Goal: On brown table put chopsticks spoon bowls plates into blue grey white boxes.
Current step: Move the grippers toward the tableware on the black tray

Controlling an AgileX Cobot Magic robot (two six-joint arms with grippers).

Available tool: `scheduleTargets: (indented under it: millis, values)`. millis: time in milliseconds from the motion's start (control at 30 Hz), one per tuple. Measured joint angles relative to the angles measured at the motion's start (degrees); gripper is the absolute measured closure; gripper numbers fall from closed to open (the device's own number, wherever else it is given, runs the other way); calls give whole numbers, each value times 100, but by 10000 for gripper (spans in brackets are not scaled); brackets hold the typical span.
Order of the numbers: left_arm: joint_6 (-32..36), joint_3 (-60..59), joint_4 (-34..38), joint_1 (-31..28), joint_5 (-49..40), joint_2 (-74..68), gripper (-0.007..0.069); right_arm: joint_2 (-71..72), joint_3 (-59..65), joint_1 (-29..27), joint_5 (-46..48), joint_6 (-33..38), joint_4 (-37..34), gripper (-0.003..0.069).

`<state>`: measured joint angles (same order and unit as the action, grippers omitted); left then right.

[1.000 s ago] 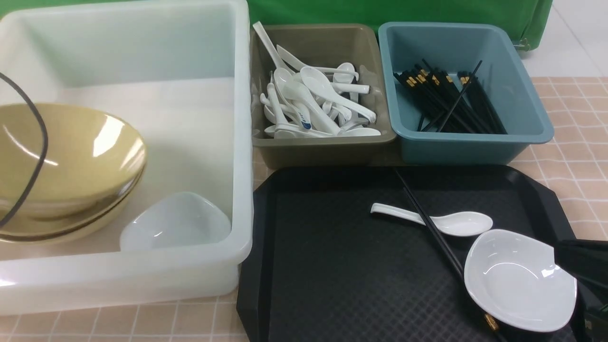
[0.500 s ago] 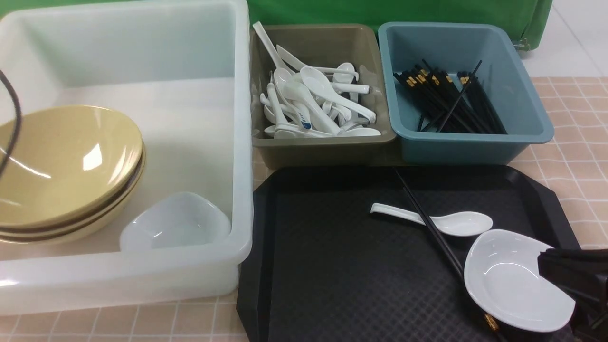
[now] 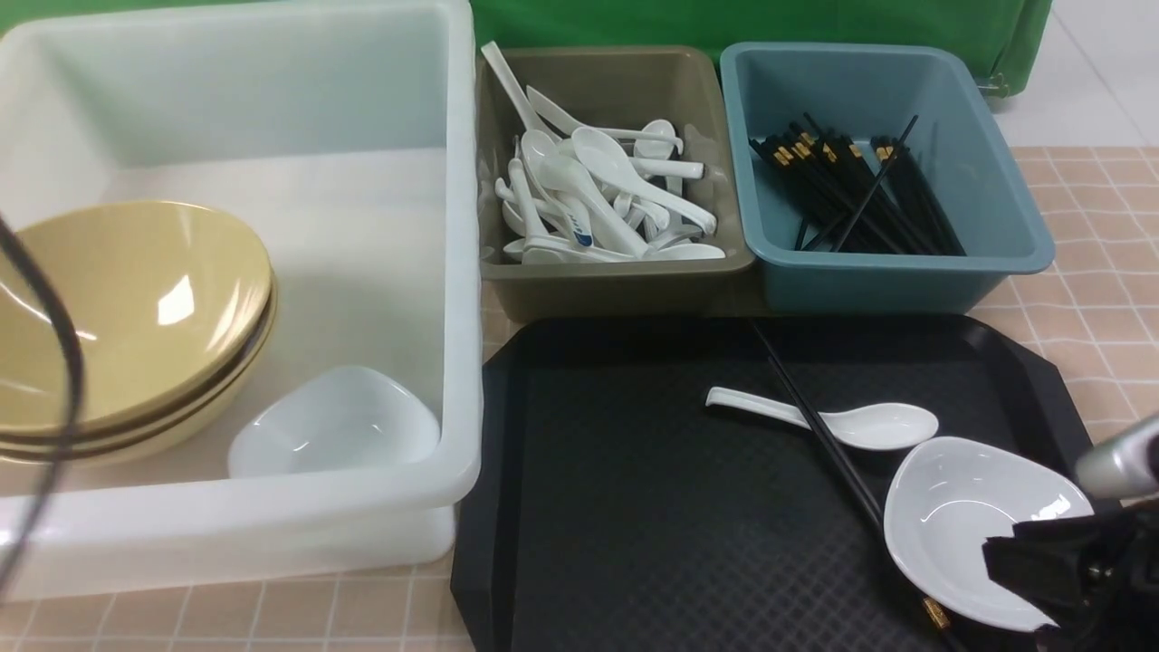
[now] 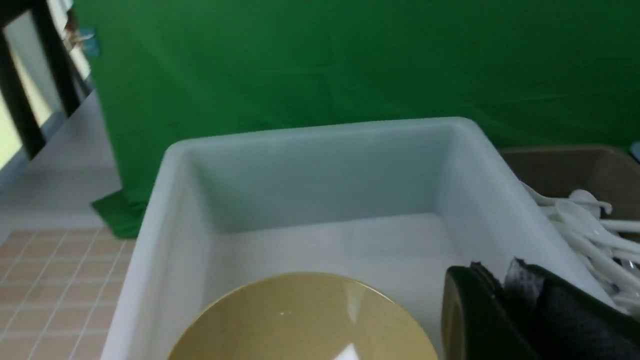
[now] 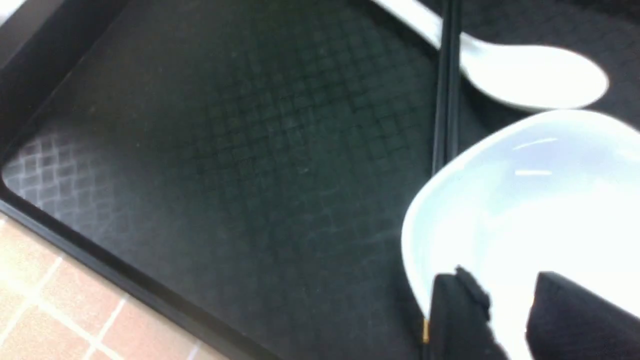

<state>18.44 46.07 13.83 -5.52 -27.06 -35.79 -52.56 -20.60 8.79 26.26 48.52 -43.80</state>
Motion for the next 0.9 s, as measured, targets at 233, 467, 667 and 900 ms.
scheduleTargets:
  millis: [233,467,667,900]
  values:
    - [157,-1702,36,843,662,772,623,-886,-944,0,291,-22,20,309]
    - [172,-2358,35,1068,1303,1258,623,-2088,-2081,30,958,-324,523,279]
    - [172,-2451,41,1068,1606,1315,623,-3429,-2893,627,932,-625,1648,271]
    - [172,-2450,46,1068,1606,1320,623,-4264,-3361,927,807,-1543,2663,247]
